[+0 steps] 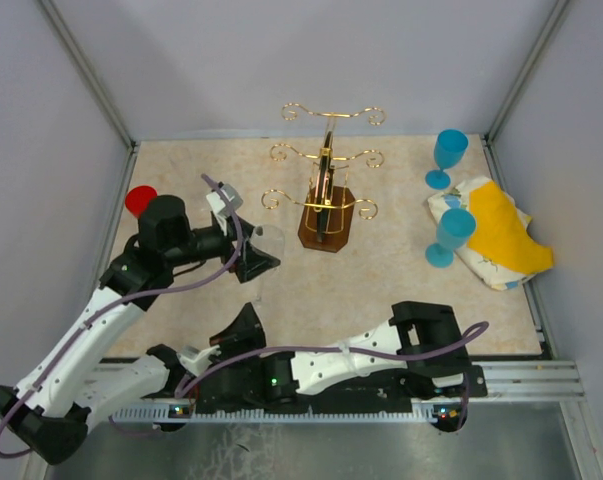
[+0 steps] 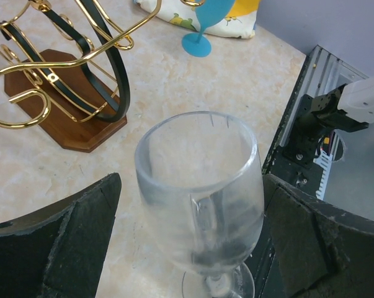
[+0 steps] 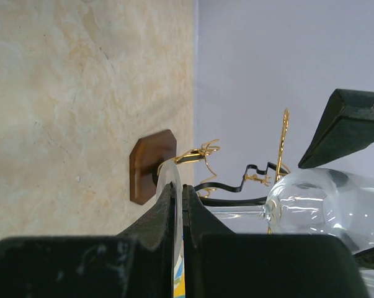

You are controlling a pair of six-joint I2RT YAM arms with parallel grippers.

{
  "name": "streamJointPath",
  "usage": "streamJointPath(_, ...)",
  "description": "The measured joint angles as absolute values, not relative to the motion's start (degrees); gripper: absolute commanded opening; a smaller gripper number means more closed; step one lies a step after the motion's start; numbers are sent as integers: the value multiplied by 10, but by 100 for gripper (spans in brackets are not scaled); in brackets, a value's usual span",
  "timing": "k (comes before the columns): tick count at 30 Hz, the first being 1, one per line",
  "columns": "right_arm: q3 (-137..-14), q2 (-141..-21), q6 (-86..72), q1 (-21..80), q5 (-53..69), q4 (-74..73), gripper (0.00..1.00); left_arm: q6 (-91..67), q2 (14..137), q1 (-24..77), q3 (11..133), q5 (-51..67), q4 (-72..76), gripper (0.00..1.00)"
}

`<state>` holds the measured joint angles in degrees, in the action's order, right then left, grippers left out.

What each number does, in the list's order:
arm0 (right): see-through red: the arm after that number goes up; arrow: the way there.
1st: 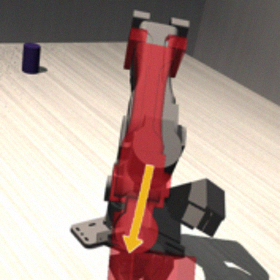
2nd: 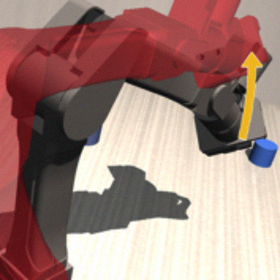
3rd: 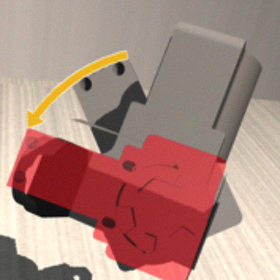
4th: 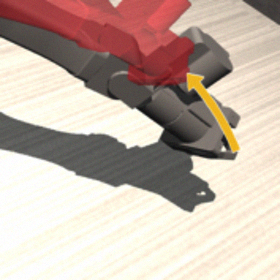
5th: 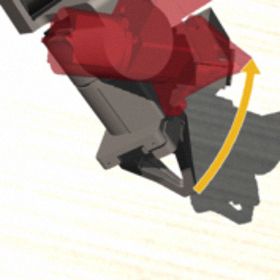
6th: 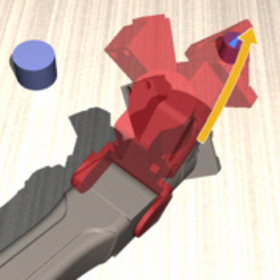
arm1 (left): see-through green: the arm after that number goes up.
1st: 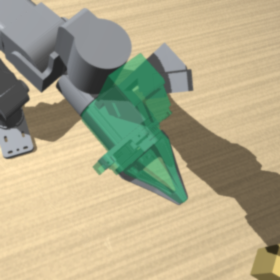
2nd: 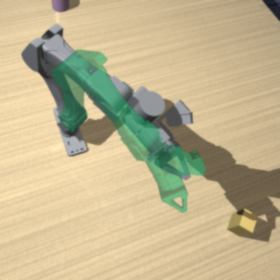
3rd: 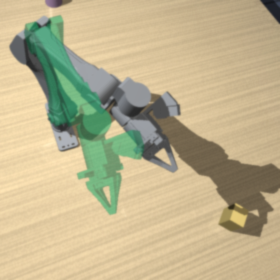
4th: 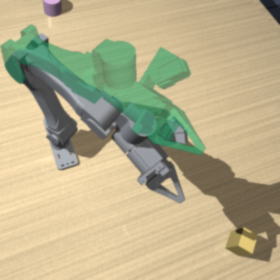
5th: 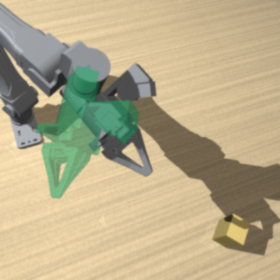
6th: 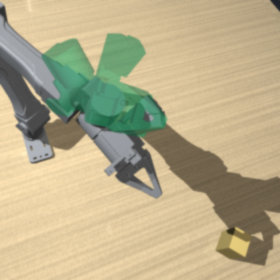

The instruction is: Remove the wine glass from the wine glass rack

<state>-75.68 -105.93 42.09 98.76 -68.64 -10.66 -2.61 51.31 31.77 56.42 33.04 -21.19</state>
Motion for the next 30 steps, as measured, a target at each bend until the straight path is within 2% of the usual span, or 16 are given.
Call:
streamJointPath(5, -762, -1066, 440, 988, -686, -90, 0, -29, 521, 329, 561, 330, -210, 97)
streamJointPath(8, -762, -1066, 450, 988, -686, -81, 0, -32, 522, 337, 559, 329, -209, 85)
streamJointPath(15, -762, -1066, 456, 987, -686, -76, 0, -43, 526, 346, 554, 318, -206, 68)
streamJointPath(19, -762, -1066, 456, 987, -687, -76, 0, -49, 528, 347, 554, 314, -205, 64)
streamJointPath(20, -762, -1066, 456, 987, -688, -76, 3, -51, 528, 347, 554, 314, -204, 63)
streamJointPath(26, -762, -1066, 450, 987, -704, -72, 83, -58, 533, 348, 554, 301, -203, 62)
streamJointPath(28, -761, -1066, 439, 987, -714, -82, 98, -58, 533, 348, 554, 293, -204, 61)
streamJointPath(30, -761, -1066, 414, 987, -723, -104, 99, -58, 533, 348, 554, 282, -204, 61)
